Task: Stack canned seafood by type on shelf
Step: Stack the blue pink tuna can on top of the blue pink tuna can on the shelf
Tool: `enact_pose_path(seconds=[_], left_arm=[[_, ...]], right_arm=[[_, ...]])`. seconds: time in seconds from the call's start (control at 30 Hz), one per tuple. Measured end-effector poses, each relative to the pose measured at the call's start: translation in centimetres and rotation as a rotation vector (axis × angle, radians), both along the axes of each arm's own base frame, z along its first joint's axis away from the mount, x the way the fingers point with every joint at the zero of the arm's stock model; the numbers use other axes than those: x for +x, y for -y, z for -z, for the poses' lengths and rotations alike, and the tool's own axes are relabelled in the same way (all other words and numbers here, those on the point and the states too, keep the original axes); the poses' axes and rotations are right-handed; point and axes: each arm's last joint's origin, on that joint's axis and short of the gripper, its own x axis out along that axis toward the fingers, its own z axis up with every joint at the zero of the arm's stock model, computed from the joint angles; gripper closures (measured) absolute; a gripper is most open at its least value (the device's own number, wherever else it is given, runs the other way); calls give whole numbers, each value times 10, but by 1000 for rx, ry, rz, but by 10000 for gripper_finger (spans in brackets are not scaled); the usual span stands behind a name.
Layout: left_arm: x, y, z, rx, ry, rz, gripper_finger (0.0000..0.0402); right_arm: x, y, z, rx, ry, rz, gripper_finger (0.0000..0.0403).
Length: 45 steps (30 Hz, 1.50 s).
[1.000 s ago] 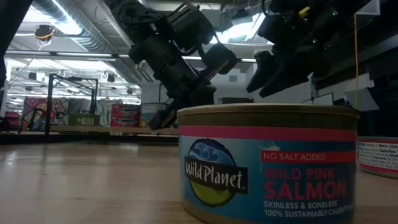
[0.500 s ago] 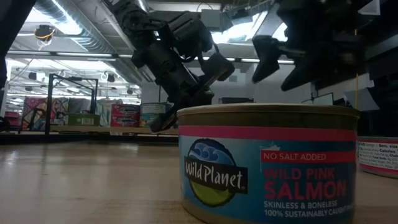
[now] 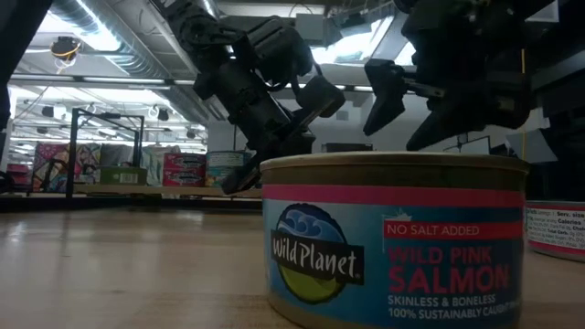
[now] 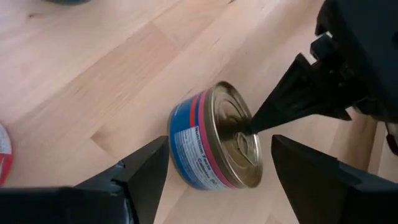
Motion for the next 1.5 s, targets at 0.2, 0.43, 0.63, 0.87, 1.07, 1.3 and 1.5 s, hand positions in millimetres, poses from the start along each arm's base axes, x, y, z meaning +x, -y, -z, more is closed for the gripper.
enact_pose_path(seconds=[0.2,0.43,0.63,0.87,1.07,1.3,1.5], left_arm=[[0,0,0,2,2,6,401],[0,0,-1,5,4,10,401],[0,0,-1,5,4,10,401],[0,0,-2,5,7,11,401],[0,0,-1,5,3,12,401],[0,0,-1,12,2,19,398],[0,1,-1,47,19,100,361]], right_arm=[[-2,-4,1,-131,7,-16,121],[-3,-15,6,-207,-14,-56,121],[6,-27,29,-345,-47,-23,121],[15,-31,53,-422,-76,16,121],[21,-30,59,-487,-49,90,122],[21,-30,59,-485,-49,87,185],[20,-30,60,-487,-59,84,229]])
